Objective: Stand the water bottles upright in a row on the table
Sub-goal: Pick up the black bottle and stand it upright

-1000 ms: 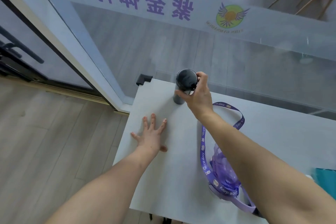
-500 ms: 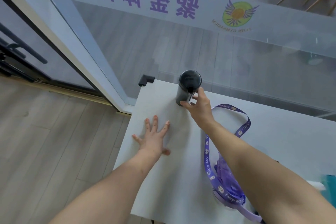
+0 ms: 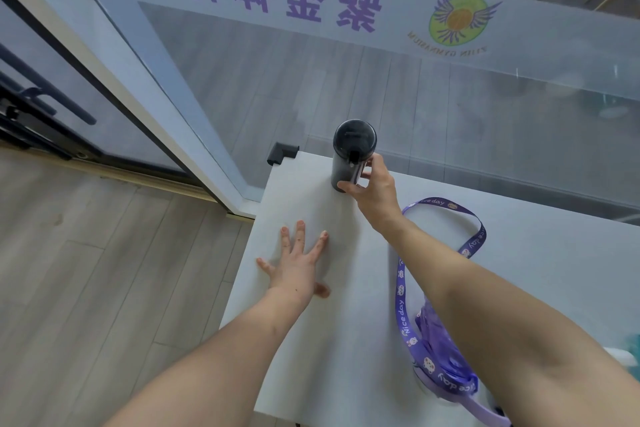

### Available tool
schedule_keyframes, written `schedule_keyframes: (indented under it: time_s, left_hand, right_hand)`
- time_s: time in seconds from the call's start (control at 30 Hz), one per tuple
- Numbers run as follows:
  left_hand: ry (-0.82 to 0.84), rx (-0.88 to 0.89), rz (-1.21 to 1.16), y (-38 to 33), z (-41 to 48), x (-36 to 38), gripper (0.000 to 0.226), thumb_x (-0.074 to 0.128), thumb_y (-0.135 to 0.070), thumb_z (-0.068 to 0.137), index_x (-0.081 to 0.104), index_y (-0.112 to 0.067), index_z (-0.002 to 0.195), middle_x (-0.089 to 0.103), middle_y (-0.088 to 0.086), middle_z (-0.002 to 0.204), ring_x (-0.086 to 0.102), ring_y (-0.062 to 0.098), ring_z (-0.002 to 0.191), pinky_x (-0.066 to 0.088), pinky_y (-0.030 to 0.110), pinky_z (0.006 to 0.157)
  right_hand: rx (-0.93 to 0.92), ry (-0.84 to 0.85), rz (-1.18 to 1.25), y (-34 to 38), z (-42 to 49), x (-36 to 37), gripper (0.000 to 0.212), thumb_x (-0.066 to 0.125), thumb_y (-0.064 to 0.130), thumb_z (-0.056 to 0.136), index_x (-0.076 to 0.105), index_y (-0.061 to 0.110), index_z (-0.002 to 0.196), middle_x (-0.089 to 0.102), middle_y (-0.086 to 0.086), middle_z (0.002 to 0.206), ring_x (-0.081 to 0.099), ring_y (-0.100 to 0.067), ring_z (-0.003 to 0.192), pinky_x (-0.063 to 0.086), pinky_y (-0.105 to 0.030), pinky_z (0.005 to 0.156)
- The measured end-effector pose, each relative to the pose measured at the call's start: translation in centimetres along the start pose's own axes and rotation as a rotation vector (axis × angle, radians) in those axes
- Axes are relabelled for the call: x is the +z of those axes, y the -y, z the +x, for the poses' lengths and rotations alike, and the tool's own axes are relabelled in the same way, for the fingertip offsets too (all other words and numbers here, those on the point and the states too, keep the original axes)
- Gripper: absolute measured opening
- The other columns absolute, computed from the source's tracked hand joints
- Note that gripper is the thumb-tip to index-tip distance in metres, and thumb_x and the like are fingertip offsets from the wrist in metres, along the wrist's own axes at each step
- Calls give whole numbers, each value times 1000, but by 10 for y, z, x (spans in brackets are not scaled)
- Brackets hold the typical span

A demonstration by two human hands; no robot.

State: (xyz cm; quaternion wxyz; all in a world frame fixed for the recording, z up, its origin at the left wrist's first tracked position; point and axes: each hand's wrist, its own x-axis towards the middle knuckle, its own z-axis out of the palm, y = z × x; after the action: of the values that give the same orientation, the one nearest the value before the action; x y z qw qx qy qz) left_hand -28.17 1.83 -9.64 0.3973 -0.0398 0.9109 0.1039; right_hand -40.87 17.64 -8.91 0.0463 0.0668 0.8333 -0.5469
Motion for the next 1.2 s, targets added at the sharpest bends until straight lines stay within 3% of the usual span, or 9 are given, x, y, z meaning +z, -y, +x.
schedule_keyframes:
  time_s: [0.27, 0.57, 0.87, 1.0, 1.2]
  left_hand:
    - [-5, 2, 1, 0, 0, 0, 120, 81, -53, 81, -12, -56, 156, -39, -6, 163, -35, 29, 150, 15, 84, 106]
    - [-11, 3, 3, 1, 0, 1, 121, 82, -53, 80, -12, -57, 155, -38, -5, 163, -34, 29, 150, 16, 84, 106]
    - [-11, -7, 33, 1, 4, 4, 121, 81, -57, 79, -14, -58, 154, -39, -5, 162, -34, 30, 151, 17, 84, 105]
    - [-8, -8, 28, 2, 7, 4, 122, 81, -57, 79, -15, -57, 154, -39, -6, 162, -34, 29, 150, 16, 85, 105]
    - [-19, -3, 40, 1, -2, -1, 121, 80, -56, 80, -16, -55, 155, -37, -5, 164, -30, 31, 152, 19, 84, 105]
  right_hand:
    - [5, -12, -2, -4, 3, 5, 57, 88, 16, 74, 52, 30, 117, 60, 16, 114, 62, -8, 103, 58, -44, 89]
    - [-21, -76, -6, -4, 1, 12, 59, 90, 15, 73, 51, 29, 115, 60, 9, 114, 61, -5, 100, 59, -34, 86]
    - [-19, -78, -49, -6, 1, 13, 61, 90, 18, 72, 51, 24, 119, 60, 6, 115, 60, -11, 101, 58, -37, 86]
    - [12, -34, -117, 0, -10, 0, 76, 91, 25, 72, 46, 23, 133, 55, 3, 124, 56, -18, 109, 54, -42, 93]
    - [-80, 99, -236, 34, -86, -91, 35, 77, 20, 90, 62, 19, 122, 65, 5, 120, 63, -11, 110, 54, -37, 98]
